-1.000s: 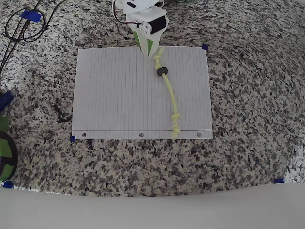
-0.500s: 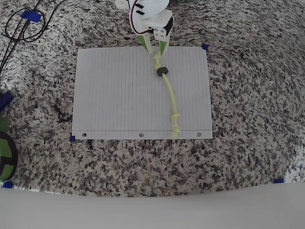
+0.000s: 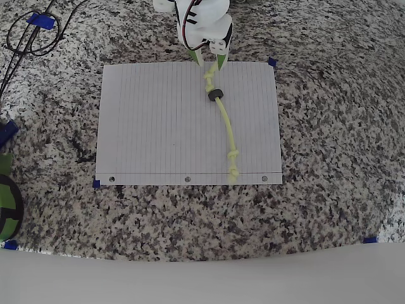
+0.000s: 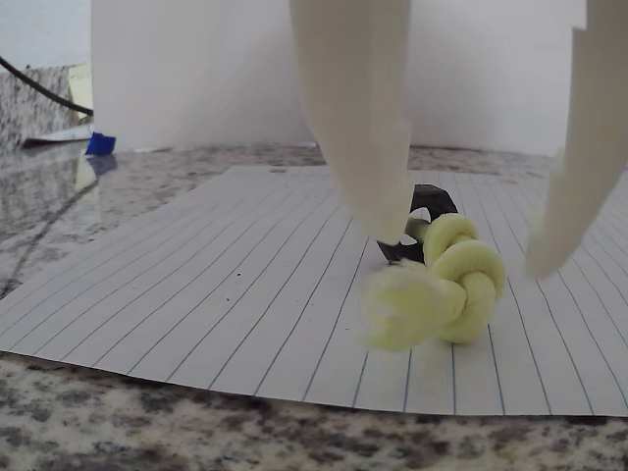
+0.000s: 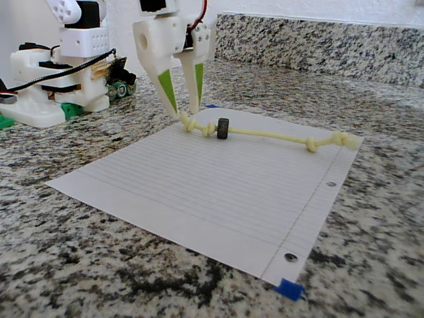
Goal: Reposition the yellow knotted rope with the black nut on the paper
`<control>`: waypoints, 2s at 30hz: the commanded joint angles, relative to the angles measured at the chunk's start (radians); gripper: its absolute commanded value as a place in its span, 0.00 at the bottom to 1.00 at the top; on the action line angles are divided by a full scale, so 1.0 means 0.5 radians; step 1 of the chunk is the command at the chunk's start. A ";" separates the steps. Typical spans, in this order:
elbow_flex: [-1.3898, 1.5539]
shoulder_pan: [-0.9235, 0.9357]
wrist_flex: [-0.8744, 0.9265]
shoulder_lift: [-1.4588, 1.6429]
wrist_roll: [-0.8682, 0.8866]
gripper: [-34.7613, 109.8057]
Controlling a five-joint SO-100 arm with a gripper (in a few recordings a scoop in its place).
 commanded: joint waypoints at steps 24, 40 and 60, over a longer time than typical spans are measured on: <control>-0.071 0.052 -0.279 -0.258 -0.006 0.47; -0.067 0.077 -0.313 -0.270 -0.067 0.24; -0.064 0.653 -0.147 0.933 -1.411 0.24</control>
